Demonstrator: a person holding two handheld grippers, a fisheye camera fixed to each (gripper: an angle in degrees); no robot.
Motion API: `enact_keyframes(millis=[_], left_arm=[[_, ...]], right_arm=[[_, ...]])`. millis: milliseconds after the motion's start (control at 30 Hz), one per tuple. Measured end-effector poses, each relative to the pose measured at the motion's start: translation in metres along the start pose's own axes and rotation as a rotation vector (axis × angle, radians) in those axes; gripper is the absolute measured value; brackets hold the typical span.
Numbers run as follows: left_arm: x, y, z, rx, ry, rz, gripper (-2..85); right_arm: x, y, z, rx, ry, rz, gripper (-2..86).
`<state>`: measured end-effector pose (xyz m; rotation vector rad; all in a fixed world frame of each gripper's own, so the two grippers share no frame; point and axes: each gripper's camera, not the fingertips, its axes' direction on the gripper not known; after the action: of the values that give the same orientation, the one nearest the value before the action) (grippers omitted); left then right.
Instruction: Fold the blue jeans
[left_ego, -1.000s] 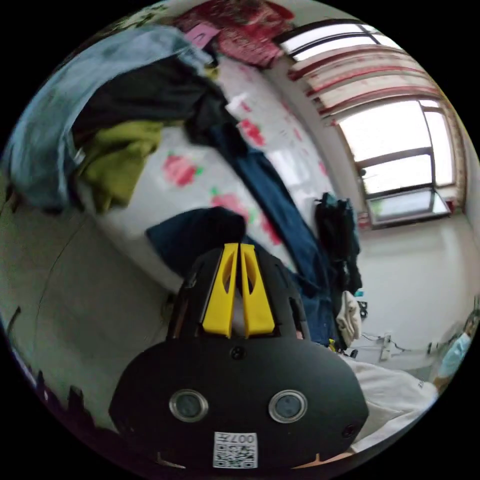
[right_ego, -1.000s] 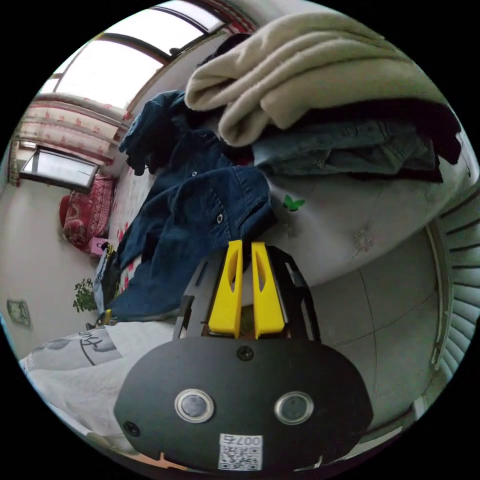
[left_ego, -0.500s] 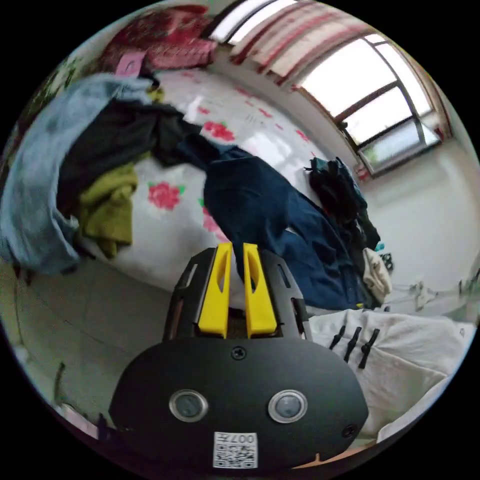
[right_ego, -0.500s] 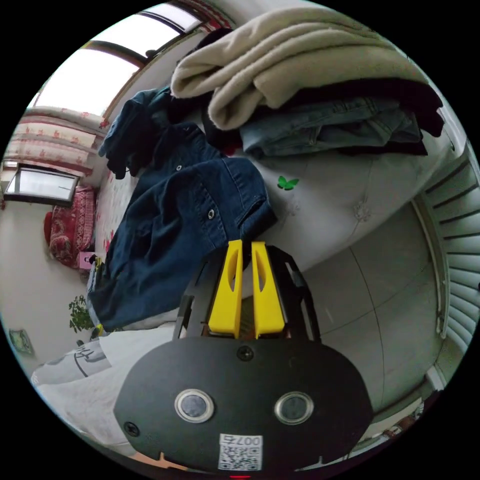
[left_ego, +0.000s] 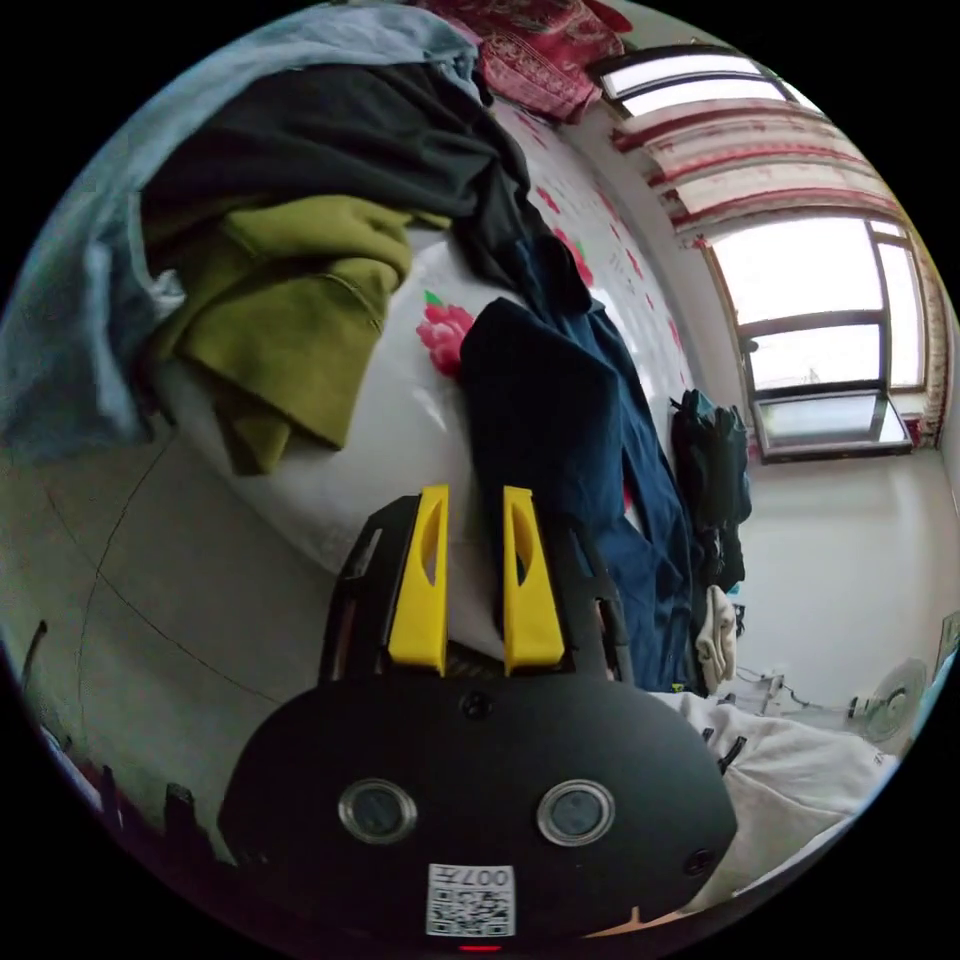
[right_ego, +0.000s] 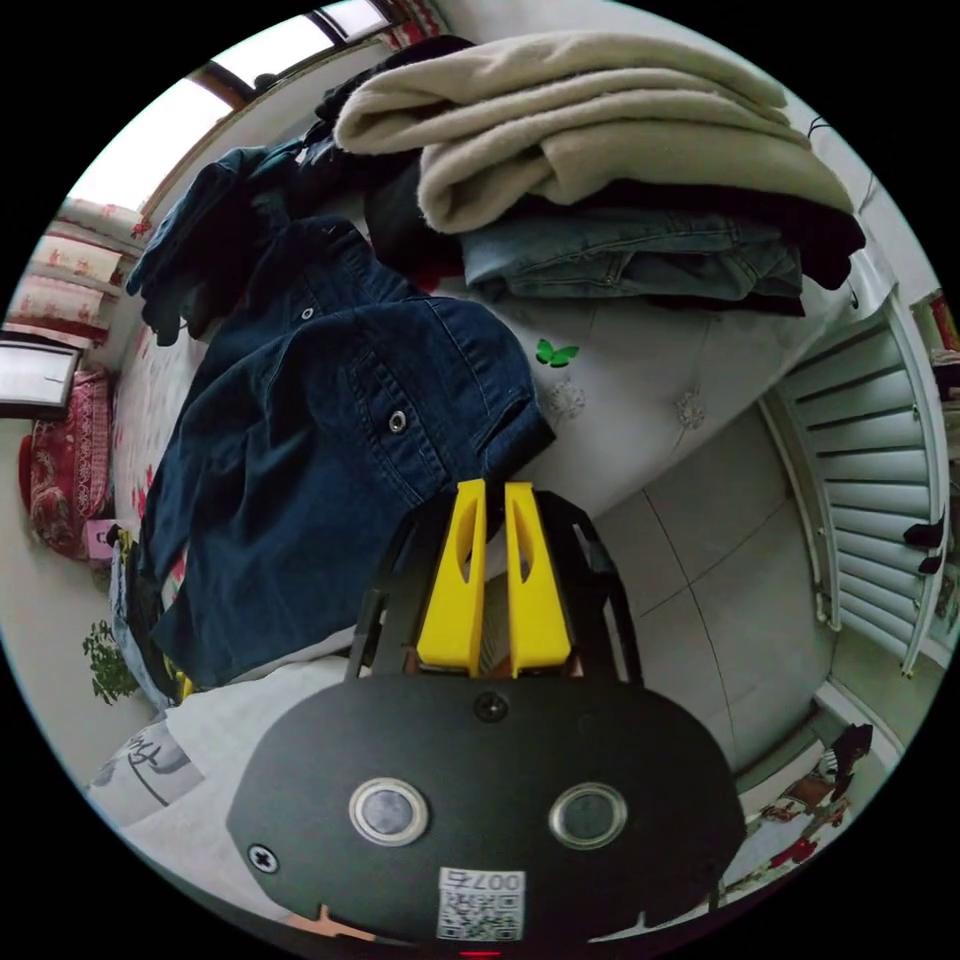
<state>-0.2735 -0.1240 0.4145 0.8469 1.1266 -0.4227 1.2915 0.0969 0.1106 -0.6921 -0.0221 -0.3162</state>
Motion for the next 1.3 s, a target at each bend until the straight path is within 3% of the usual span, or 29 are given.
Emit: enact_keyframes(millis=[200, 333, 533, 667, 833, 967, 1133, 1300], left_arm=[[0.042, -0.028, 0.062, -0.074, 0.030, 0.144, 0.4], [0.079, -0.013, 0.023, 0.031, 0.005, 0.144, -0.8], [0.141, 0.030, -0.072, 0.239, -0.373, 0.227, -0.8], [0.123, 0.027, -0.081, 0.291, -0.648, 0.075, -0.4], [0.138, 0.002, -0.045, 0.246, -0.468, 0.194, 4.9], [0.183, -0.060, 0.040, 0.096, -0.352, 0.348, 7.6], [0.250, -0.131, 0.129, -0.044, -0.356, 0.499, 8.0], [0.285, -0.177, 0.197, -0.144, -0.431, 0.543, 6.5]], right_arm=[[-0.023, 0.006, -0.002, 0.010, 0.039, 0.051, 1.3], [-0.037, 0.010, -0.003, 0.010, 0.073, 0.046, 2.1], [-0.049, 0.021, -0.005, 0.009, 0.121, 0.073, 3.8], [-0.051, 0.039, -0.026, 0.080, 0.151, 0.122, 4.6], [-0.079, 0.049, -0.069, 0.258, 0.206, 0.041, 5.5], [-0.151, 0.012, -0.064, 0.295, 0.072, -0.159, 6.0], [-0.260, -0.048, -0.023, 0.224, 0.008, -0.412, 5.9], [-0.356, -0.108, 0.028, 0.177, 0.163, -0.614, 4.9]])
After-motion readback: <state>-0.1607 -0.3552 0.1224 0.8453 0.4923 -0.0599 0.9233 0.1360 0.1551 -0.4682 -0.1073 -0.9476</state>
